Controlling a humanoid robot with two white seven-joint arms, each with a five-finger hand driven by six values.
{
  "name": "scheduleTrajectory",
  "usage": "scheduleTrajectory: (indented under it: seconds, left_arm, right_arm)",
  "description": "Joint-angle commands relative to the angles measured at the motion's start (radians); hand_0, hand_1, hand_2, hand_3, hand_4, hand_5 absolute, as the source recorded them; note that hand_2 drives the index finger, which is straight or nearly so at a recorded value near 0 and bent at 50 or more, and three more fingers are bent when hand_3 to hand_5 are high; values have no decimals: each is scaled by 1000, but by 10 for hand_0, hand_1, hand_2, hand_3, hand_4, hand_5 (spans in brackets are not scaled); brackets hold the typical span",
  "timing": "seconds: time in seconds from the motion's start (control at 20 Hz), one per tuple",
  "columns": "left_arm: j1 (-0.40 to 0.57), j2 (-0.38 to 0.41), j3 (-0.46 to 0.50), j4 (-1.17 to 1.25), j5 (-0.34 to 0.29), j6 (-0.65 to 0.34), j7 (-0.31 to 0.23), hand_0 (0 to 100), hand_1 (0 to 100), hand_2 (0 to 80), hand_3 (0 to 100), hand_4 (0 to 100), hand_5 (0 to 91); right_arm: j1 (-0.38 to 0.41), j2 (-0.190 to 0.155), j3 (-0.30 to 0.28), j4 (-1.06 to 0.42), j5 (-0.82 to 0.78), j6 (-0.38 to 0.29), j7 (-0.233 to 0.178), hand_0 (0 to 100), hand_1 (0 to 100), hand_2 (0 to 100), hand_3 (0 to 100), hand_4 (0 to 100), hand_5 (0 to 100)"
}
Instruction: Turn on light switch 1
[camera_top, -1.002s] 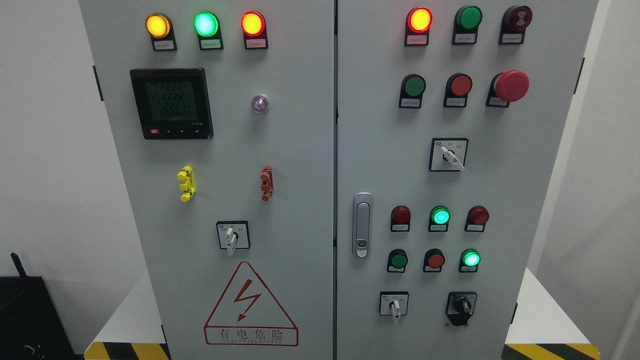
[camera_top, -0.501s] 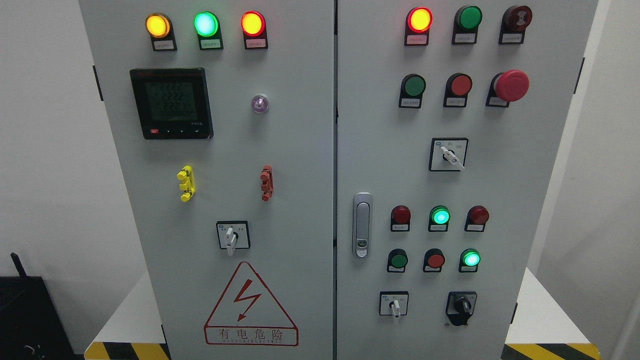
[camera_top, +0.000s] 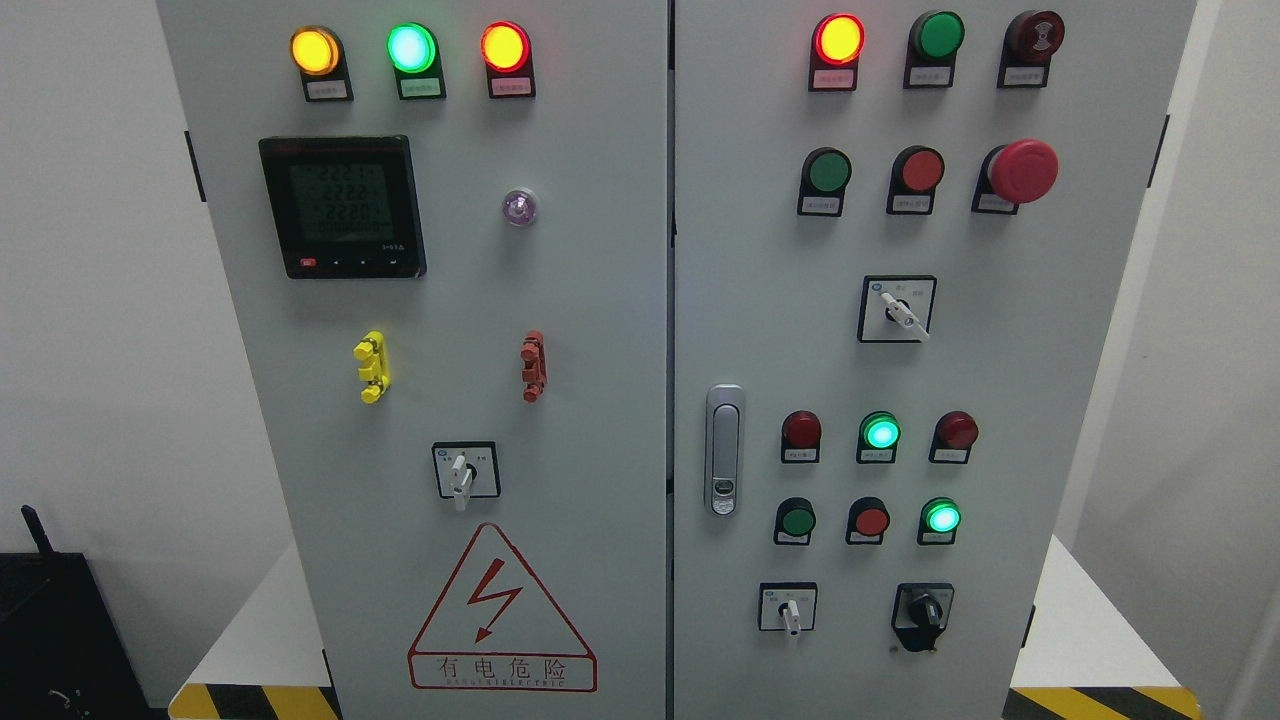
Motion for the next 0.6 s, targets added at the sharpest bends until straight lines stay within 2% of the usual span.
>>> scheduleTrajectory:
  seconds: [0.0,0.1,0.3,0.4,0.55]
  left_arm:
    - [-74,-1,-108,-297,8,121,71,0,680,405,827,874,800]
    - [-103,-1,-140,-316,8,167,134,0,682,401,822,873,801]
    - [-152,-4,-199,-328,2,242,219,0,706,407,814,870,778]
    - [-183,-12,-219,-328,-5,247,237,0,718,415,818,871,778]
    - [-227,-39,-234,-330,-48,277,243,0,737,436,820,871,778]
  right_arm:
    - [0,0,0,0,-25,1,0,0,0,0,0,0,0]
    - [0,0,0,0,-25,-1,0,0,0,0,0,0,0]
    - [0,0,0,0,-25,1,0,0,0,0,0,0,0]
    - [0,0,0,0,-25,1,0,0,0,0,0,0,0]
    - [0,0,0,0,-25,1,0,0,0,0,0,0,0]
